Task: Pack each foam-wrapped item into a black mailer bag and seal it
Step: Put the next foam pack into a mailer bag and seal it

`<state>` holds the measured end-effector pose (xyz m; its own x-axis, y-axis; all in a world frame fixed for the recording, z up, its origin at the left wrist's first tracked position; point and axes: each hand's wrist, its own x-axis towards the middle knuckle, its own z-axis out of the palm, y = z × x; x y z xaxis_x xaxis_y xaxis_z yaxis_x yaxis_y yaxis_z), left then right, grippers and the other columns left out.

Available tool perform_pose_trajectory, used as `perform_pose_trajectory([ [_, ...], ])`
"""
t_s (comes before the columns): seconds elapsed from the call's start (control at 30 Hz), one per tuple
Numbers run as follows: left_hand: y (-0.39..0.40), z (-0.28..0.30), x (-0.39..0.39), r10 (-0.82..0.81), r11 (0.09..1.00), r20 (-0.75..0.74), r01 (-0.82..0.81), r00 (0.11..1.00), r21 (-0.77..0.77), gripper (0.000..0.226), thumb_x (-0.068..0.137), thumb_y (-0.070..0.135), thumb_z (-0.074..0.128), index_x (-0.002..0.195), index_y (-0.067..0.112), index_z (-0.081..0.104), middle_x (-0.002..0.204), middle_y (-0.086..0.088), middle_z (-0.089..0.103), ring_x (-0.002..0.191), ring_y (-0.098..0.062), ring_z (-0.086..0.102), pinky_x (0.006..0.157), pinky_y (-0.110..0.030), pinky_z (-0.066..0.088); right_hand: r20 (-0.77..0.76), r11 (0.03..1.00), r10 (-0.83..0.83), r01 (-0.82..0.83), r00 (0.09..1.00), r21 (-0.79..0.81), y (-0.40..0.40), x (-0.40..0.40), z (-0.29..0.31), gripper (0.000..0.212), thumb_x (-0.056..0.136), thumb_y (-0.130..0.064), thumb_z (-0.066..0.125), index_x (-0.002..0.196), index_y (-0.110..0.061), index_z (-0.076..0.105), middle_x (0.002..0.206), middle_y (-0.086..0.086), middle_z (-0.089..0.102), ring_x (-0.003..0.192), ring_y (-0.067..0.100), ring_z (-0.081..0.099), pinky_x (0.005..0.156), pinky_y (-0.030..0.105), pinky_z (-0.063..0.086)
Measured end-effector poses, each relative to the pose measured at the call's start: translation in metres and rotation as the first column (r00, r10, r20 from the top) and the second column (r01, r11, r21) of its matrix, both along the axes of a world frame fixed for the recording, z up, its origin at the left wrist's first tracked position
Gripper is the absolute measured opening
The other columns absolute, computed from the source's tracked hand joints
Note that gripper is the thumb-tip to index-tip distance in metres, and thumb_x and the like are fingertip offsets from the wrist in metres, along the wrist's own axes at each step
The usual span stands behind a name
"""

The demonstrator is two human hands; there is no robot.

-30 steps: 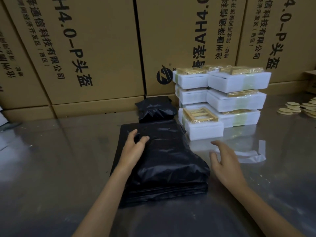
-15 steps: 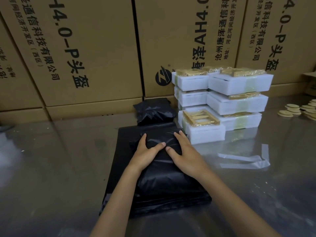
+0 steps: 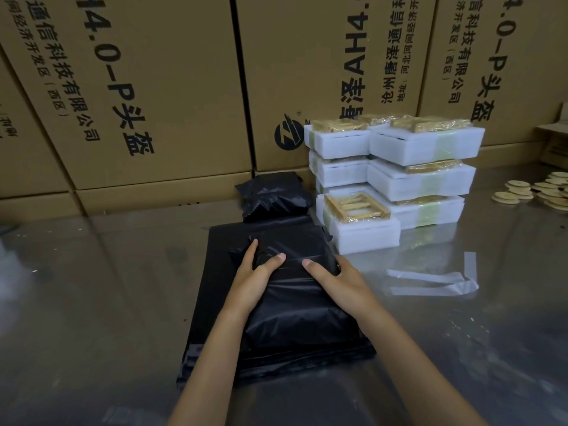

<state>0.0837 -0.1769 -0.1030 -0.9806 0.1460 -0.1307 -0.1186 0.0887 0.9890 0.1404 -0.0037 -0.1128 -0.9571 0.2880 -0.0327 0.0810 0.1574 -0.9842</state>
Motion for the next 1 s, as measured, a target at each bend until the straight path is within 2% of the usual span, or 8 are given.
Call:
perform_pose_trajectory([
  [0.17, -0.004, -0.001, 0.013, 0.083, 0.996, 0.040, -0.084, 0.996, 0.021, 0.100, 0.077, 0.054, 0.077, 0.157, 0.030, 0.020, 0.152, 0.002, 0.042, 0.121, -0.019, 0.052, 0.086, -0.030, 0.042, 0.000, 0.996, -0.027, 0.027, 1.000, -0.080, -0.001, 0.006, 0.001, 0.031, 0.073, -0.060, 0.079, 0.091, -0.040, 0.064, 0.089, -0.025, 0.068, 0.078, -0.007, 0.066, 0.059, 0.009, 0.047],
  [0.3, -0.011, -0.002, 0.022, 0.112, 0.915, -0.028, -0.114, 0.993, -0.387, 0.096, 0.074, 0.084, 0.055, 0.143, 0.018, 0.045, 0.140, -0.003, 0.052, 0.119, -0.023, 0.053, 0.089, -0.035, 0.041, 0.004, 0.990, -0.046, 0.047, 0.999, -0.131, -0.001, 0.011, 0.001, 0.033, 0.072, -0.058, 0.081, 0.094, -0.040, 0.063, 0.099, -0.018, 0.068, 0.089, 0.004, 0.067, 0.065, 0.018, 0.051],
  [0.43, -0.017, 0.000, 0.025, 0.041, 0.801, 0.009, -0.028, 0.999, -0.598, 0.110, 0.070, 0.097, 0.029, 0.140, 0.015, 0.054, 0.145, -0.009, 0.049, 0.134, -0.031, 0.042, 0.110, -0.047, 0.037, 0.027, 0.985, -0.101, 0.103, 0.995, -0.138, -0.004, 0.018, 0.001, 0.038, 0.073, -0.060, 0.080, 0.098, -0.033, 0.069, 0.097, -0.012, 0.073, 0.086, 0.007, 0.070, 0.065, 0.020, 0.052],
  [0.57, -0.020, 0.003, 0.029, -0.017, 0.598, -0.033, -0.017, 0.999, -0.801, 0.115, 0.070, 0.098, 0.009, 0.144, 0.020, 0.052, 0.155, -0.009, 0.035, 0.143, -0.031, 0.026, 0.115, -0.050, 0.022, 0.061, 0.979, -0.204, 0.202, 0.977, 0.040, -0.001, 0.027, -0.003, 0.055, 0.071, -0.077, 0.067, 0.087, -0.025, 0.074, 0.086, -0.010, 0.074, 0.083, 0.009, 0.069, 0.068, 0.026, 0.051],
  [0.63, -0.021, 0.003, 0.031, -0.074, 0.563, -0.039, 0.010, 0.996, -0.826, 0.114, 0.069, 0.099, 0.006, 0.145, 0.026, 0.049, 0.155, -0.007, 0.032, 0.144, -0.030, 0.022, 0.114, -0.051, 0.018, 0.040, 0.948, -0.254, 0.240, 0.966, 0.207, 0.000, 0.031, -0.005, 0.065, 0.074, -0.083, 0.056, 0.077, -0.020, 0.073, 0.076, -0.008, 0.072, 0.075, 0.008, 0.066, 0.061, 0.025, 0.045],
  [0.7, -0.023, 0.004, 0.032, -0.111, 0.634, -0.015, 0.059, 0.994, -0.771, 0.112, 0.068, 0.100, 0.015, 0.146, 0.027, 0.047, 0.156, -0.007, 0.029, 0.146, -0.029, 0.018, 0.115, -0.051, 0.017, 0.037, 0.946, -0.243, 0.228, 0.969, 0.232, -0.001, 0.035, -0.006, 0.063, 0.079, -0.080, 0.053, 0.080, -0.020, 0.072, 0.075, -0.008, 0.071, 0.071, 0.005, 0.064, 0.058, 0.023, 0.042],
  [0.8, -0.027, 0.006, 0.029, -0.098, 0.791, 0.068, 0.119, 0.993, -0.600, 0.110, 0.066, 0.098, 0.035, 0.148, 0.025, 0.044, 0.159, -0.005, 0.024, 0.149, -0.027, 0.015, 0.115, -0.049, 0.022, 0.036, 0.983, -0.173, 0.170, 0.984, 0.068, -0.002, 0.040, -0.006, 0.042, 0.079, -0.070, 0.063, 0.089, -0.031, 0.074, 0.080, -0.017, 0.074, 0.071, 0.001, 0.068, 0.060, 0.019, 0.047],
  [1.0, -0.038, 0.003, 0.021, -0.086, 0.970, 0.145, 0.116, 0.986, -0.213, 0.096, 0.050, 0.097, 0.061, 0.125, 0.037, 0.065, 0.130, 0.010, 0.064, 0.118, -0.014, 0.061, 0.105, -0.039, 0.045, -0.147, 0.964, -0.041, 0.001, 0.988, -0.264, -0.012, 0.041, 0.001, 0.053, 0.065, -0.051, 0.082, 0.116, -0.046, 0.067, 0.111, -0.020, 0.073, 0.099, 0.002, 0.071, 0.081, 0.025, 0.057],
])
